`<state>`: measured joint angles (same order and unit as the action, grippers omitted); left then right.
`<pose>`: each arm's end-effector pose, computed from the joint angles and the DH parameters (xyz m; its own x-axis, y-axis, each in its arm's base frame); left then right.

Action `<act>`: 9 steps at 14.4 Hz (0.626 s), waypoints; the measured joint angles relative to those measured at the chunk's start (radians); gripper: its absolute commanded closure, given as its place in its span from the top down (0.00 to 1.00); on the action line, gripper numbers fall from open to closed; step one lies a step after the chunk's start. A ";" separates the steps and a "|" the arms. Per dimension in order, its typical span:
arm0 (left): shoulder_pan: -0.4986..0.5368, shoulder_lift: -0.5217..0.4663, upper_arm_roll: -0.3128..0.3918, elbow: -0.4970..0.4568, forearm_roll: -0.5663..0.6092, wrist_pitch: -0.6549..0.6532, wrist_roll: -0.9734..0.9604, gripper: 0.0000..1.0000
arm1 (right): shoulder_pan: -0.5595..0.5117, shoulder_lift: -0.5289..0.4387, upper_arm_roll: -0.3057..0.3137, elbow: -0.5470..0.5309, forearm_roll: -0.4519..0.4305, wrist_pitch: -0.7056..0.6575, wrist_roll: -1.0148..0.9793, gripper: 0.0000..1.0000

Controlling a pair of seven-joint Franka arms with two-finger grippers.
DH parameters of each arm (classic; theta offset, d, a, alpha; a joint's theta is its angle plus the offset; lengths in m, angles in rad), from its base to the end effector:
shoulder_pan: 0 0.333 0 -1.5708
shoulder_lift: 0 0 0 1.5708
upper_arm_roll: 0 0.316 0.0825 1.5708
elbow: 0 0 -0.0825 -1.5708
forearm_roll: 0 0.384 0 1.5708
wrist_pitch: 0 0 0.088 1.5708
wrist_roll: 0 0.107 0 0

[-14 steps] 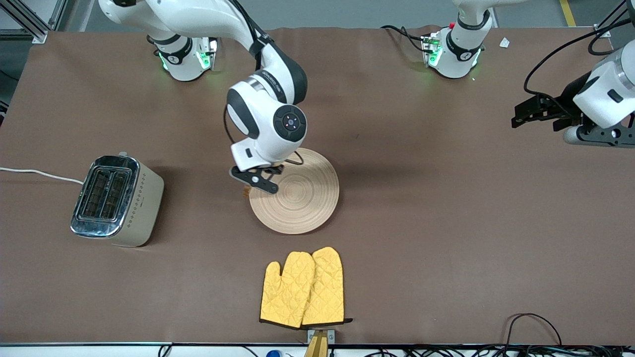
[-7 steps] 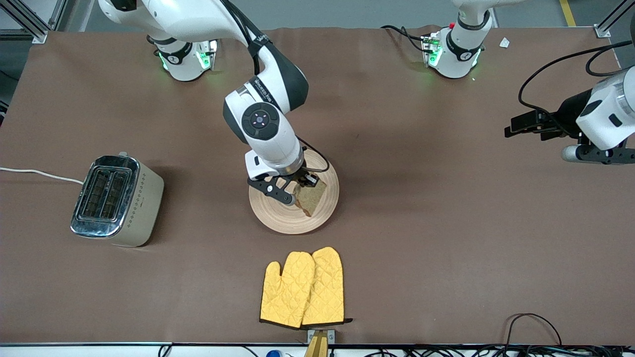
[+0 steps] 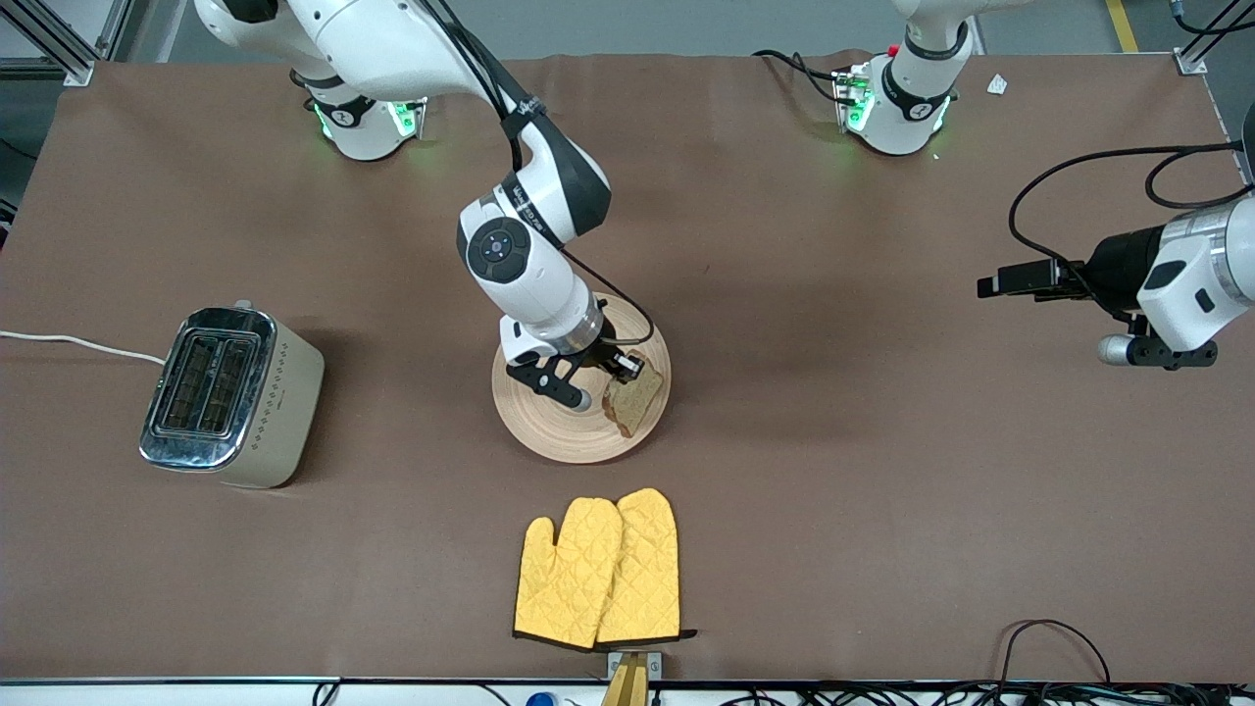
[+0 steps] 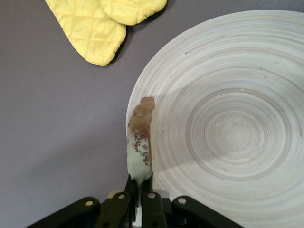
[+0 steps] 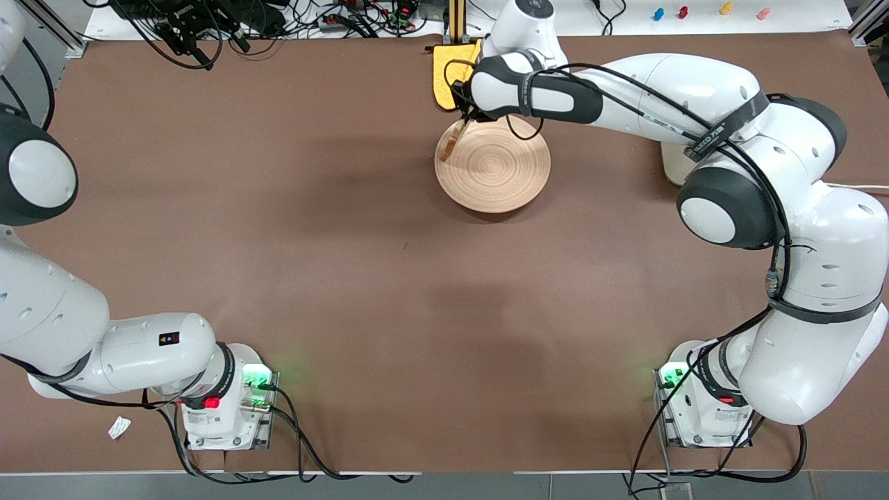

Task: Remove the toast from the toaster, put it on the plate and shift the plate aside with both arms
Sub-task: 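Carry the toast with the right gripper over the wooden plate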

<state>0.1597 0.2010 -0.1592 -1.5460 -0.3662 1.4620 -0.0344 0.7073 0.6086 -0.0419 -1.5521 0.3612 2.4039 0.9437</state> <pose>0.5918 -0.0334 0.5229 0.9590 -0.0122 -0.2833 0.0983 -0.9228 0.3725 0.5655 0.4533 0.3180 0.8781 -0.4683 -0.0978 -0.4728 -0.8181 -0.3274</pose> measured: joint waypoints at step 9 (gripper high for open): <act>0.009 0.076 0.000 0.000 -0.111 0.000 0.000 1.00 | -0.082 -0.116 -0.001 -0.217 0.148 0.002 -0.370 0.00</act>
<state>0.1685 0.2772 -0.1593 -1.5456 -0.4773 1.4625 -0.0344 0.6248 0.4928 -0.0425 -1.7689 0.5097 2.4063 0.5735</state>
